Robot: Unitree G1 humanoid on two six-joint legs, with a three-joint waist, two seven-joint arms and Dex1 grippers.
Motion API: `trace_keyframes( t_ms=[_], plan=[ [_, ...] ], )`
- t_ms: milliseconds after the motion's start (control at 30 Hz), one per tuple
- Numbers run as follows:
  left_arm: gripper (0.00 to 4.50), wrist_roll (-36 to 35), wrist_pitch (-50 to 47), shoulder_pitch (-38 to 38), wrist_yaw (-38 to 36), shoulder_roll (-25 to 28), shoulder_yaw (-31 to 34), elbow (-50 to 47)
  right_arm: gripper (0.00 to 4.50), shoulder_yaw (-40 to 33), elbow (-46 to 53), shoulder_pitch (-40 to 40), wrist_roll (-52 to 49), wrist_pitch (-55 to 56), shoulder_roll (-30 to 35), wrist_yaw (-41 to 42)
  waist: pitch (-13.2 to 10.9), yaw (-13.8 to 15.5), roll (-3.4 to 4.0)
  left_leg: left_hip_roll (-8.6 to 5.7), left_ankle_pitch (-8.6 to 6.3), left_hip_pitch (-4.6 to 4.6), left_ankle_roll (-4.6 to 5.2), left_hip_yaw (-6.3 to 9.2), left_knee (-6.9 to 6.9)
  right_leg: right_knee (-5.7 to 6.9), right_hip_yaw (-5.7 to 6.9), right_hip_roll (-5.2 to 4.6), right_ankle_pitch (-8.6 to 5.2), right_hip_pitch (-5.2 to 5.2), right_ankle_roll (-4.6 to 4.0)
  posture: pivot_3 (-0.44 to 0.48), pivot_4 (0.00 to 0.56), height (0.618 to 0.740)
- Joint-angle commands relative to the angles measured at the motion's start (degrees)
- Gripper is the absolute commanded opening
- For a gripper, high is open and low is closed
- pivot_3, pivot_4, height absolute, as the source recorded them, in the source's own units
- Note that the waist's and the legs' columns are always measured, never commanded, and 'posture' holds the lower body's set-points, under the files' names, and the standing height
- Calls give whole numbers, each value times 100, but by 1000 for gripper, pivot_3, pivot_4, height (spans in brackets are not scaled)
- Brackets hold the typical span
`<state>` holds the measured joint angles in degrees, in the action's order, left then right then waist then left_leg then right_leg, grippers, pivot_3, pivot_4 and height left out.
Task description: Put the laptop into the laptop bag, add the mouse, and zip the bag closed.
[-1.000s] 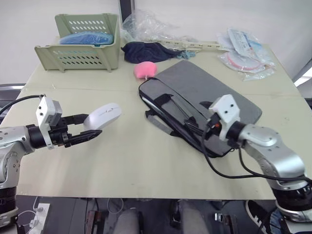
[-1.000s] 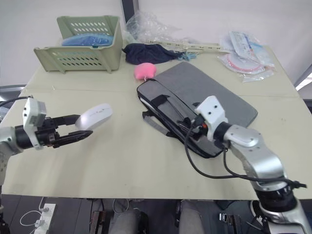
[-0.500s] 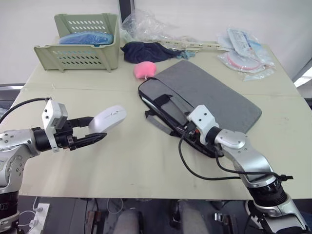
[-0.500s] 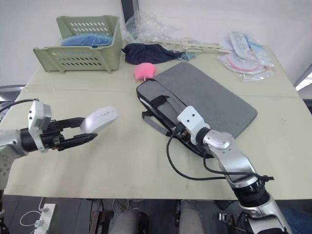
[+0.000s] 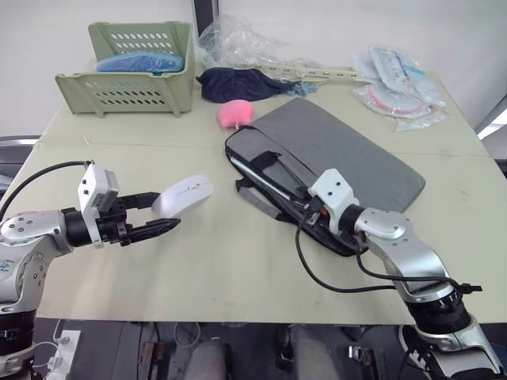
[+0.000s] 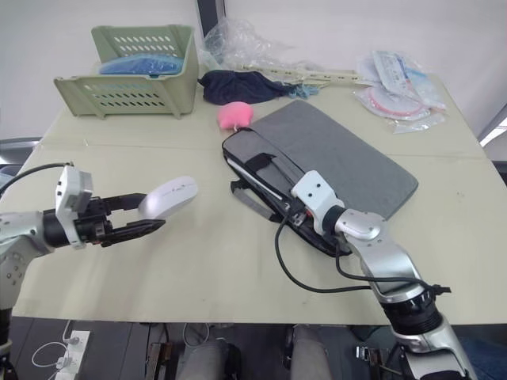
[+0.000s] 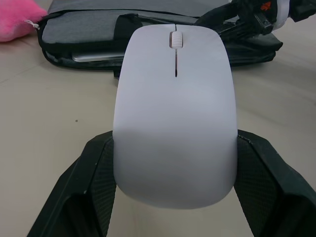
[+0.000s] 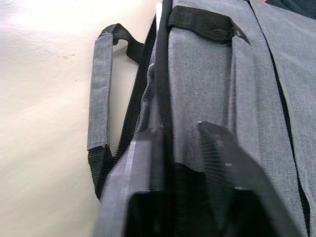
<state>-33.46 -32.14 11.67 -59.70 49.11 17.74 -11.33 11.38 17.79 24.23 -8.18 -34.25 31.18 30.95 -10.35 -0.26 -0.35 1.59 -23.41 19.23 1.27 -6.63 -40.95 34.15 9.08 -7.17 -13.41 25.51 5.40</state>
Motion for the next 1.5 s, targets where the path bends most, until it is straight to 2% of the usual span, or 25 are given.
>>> trace_keyframes(
  t_ms=[33,200,300,400,600,767,1000,1500],
  plan=[
    [2780,-117,92,70,23,-23,38,-219,39,-101,183,81,116,209,66,68,0,-2,0,0,0,0,0,0,0,0,0,0,0,0,0,0,150,740],
    [2780,-129,95,91,5,-37,-11,-237,39,-83,255,54,91,186,-5,96,0,-3,0,0,0,0,0,-1,0,0,0,0,0,0,0,0,150,740],
    [2780,-163,57,173,-39,-41,-132,-298,39,-270,401,141,-265,-85,-182,126,0,-3,0,1,0,0,0,0,0,0,0,1,0,0,0,0,150,740],
    [2780,-94,93,231,-42,-143,-426,-386,39,-577,711,297,-998,-830,-466,205,-1,-2,2,1,0,0,0,-1,0,0,0,1,0,0,0,0,150,740],
    [2780,197,75,613,124,-333,-1058,-114,39,-956,1088,875,-1911,-1991,-569,249,-2,-30,5,16,-3,0,-6,0,3,1,0,23,-7,5,-16,0,150,740],
    [2780,466,-29,1068,350,-686,-1602,134,39,-1041,1187,1228,-2249,-2526,-765,26,-2,-47,5,19,-4,-1,-7,-2,5,3,-2,30,-8,7,-19,0,150,740],
    [2780,1180,180,1660,903,-1273,-2201,582,39,-1149,1363,1252,-2514,-2905,-1256,-407,-2,-84,6,20,-5,0,-10,-3,7,5,-2,36,-9,11,-20,0,150,740],
    [2780,2257,843,2781,1814,-2721,-2839,1789,39,-1302,1467,1203,-2738,-3065,-1495,-883,-2,-129,6,20,-5,0,-10,-2,6,4,-2,36,-9,11,-20,0,150,740]
  ],
)
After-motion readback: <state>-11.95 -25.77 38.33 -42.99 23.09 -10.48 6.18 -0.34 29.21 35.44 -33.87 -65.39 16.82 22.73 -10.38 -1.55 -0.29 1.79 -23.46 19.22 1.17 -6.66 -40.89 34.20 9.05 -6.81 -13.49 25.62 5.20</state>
